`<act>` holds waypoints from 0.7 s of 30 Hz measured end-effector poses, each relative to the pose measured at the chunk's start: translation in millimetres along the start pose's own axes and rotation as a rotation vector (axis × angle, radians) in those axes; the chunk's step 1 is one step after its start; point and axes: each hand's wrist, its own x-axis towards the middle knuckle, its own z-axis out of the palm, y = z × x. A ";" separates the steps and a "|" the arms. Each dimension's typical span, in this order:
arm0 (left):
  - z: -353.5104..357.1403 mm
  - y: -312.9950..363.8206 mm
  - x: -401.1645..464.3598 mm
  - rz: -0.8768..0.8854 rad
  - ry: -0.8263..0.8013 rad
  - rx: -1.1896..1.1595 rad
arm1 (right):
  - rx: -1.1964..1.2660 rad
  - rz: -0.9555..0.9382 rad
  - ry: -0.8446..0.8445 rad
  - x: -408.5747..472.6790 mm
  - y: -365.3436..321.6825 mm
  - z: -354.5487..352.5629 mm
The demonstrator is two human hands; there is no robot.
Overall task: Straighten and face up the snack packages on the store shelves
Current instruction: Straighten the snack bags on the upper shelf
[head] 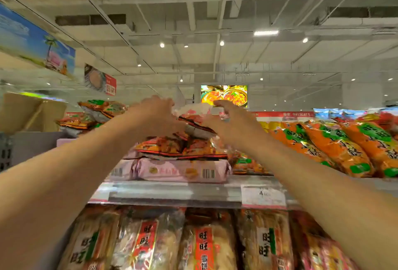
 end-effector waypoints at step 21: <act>22.6 -2.6 7.7 -0.139 -0.071 -0.290 | 0.246 0.231 -0.212 40.7 11.0 36.5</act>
